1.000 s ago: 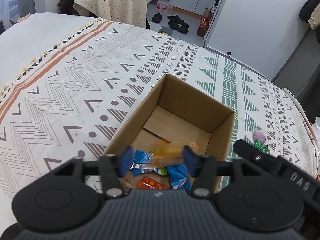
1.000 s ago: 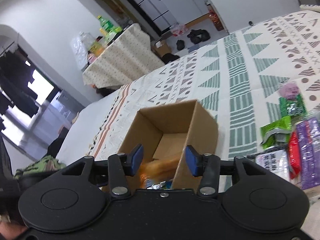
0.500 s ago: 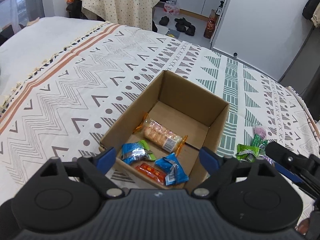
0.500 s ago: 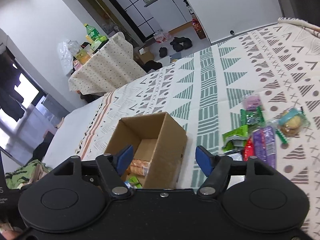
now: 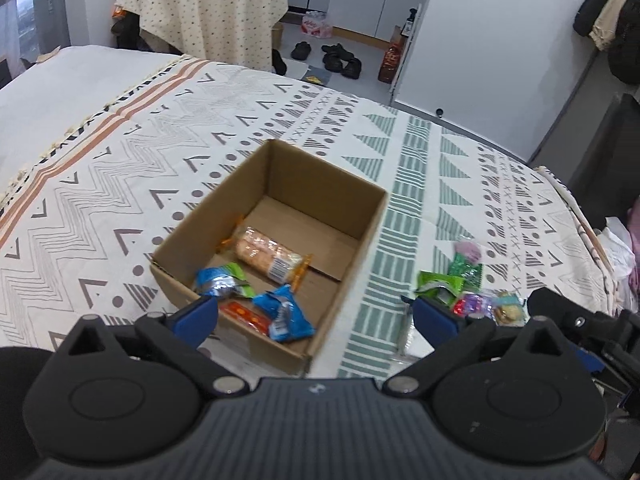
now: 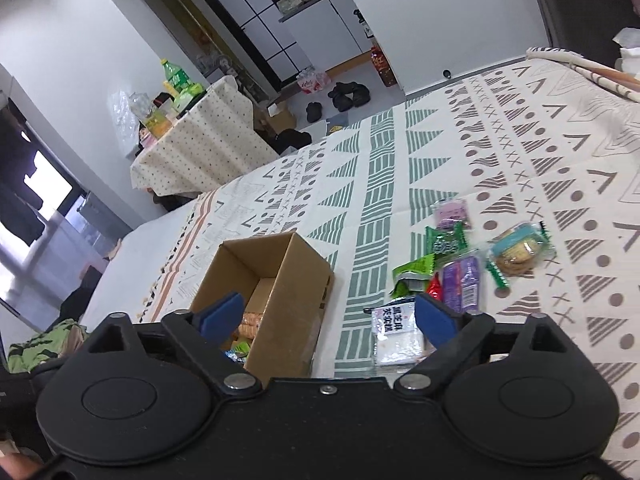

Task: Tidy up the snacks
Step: 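Withdraw both tools from the box back toward the snack pile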

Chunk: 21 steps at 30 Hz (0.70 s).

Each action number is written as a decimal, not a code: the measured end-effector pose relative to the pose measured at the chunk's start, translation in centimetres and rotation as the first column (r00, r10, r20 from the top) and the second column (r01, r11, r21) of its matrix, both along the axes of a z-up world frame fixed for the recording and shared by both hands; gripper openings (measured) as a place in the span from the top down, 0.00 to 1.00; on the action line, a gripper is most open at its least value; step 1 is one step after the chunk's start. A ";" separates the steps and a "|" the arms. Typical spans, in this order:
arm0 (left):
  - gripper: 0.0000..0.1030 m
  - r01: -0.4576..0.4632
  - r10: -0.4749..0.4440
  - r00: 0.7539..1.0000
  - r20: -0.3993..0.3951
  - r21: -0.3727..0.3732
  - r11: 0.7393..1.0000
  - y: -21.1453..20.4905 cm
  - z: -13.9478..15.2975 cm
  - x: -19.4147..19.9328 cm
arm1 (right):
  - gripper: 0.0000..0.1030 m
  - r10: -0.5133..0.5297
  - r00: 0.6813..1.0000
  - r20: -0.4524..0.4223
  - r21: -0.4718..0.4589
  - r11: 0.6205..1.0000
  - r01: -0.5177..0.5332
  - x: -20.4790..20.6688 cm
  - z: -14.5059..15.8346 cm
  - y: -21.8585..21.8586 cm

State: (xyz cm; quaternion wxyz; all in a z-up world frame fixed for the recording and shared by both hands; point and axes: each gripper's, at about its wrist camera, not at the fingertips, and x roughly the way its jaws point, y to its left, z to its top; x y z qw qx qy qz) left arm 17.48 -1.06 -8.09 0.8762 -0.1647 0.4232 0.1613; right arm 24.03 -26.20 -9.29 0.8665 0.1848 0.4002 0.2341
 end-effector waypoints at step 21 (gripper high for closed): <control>0.00 0.153 -0.153 0.988 0.005 0.029 0.988 -7.1 -0.2 1.2 | 0.04 -0.131 0.991 -0.022 0.011 0.991 0.131 0.1 -0.6 -7.8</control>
